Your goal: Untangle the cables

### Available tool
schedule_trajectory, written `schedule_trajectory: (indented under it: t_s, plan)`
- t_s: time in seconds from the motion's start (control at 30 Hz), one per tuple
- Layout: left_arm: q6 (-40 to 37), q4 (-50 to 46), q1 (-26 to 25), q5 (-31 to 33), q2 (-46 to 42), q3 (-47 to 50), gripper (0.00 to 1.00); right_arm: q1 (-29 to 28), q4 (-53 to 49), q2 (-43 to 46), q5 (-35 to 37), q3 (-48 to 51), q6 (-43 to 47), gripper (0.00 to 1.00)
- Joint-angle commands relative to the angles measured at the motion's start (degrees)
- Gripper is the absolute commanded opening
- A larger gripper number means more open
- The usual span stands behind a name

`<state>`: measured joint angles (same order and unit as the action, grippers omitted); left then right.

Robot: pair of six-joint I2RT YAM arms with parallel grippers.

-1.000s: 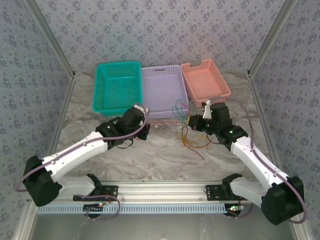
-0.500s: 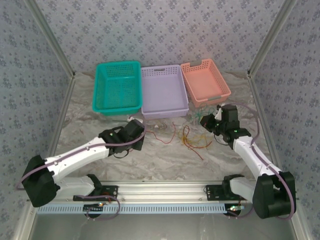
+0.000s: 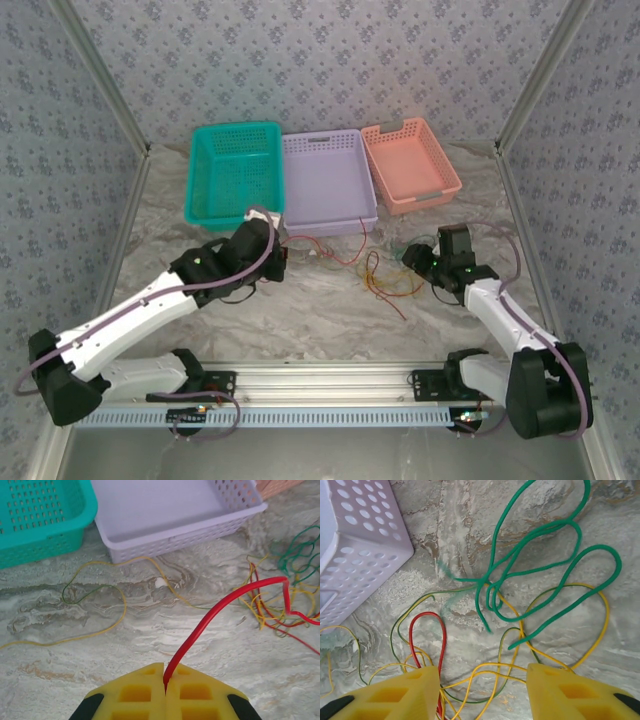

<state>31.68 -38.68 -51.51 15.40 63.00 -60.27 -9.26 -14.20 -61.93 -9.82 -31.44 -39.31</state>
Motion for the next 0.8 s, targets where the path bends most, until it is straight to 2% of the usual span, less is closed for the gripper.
schedule_trajectory:
  t_s: [0.0, 0.17, 0.23, 0.33, 0.47, 0.57, 0.63, 0.7, 0.77]
  plan:
    - [-1.7, -5.8, -0.3, -1.4, -0.4, -2.2, 0.0, -1.5, -5.6, 5.3, 3.9, -2.3, 2.7, 0.54]
    - [-1.2, -5.1, -0.3, -2.5, -1.0, -1.9, 0.0, -9.7, -8.2, 21.7, 10.6, -2.4, 1.9, 0.6]
    - [-1.2, -4.5, -0.3, -3.2, -0.8, -1.5, 0.0, -14.2, -5.5, 24.9, 10.1, -2.0, 2.7, 0.62]
    - [-1.2, -3.9, -0.3, -4.3, -0.4, -1.2, 0.0, -20.4, 0.3, 20.4, 5.1, -3.1, 7.4, 0.65]
    - [-1.1, -3.5, -0.3, -4.8, 0.0, -1.3, 0.0, -29.1, 1.4, 9.9, 8.1, -9.6, 10.9, 0.66]
    - [-0.9, -3.3, -0.4, -5.3, -0.1, -1.2, 0.0, -30.8, 3.3, 3.5, 8.4, -12.7, 10.8, 0.65]
    - [-0.8, -3.3, -0.4, -5.6, -0.5, -1.1, 0.0, -30.5, 3.2, -1.0, 8.7, -14.4, 10.4, 0.59]
    - [-0.6, -3.5, -0.5, -5.6, -1.0, -0.8, 0.0, -30.1, 3.3, -4.0, 8.9, -15.5, 9.8, 0.44]
    - [-0.4, -3.7, -0.6, -5.6, -1.9, -0.3, 0.0, -29.4, 2.5, -6.2, 10.2, -16.9, 9.3, 0.16]
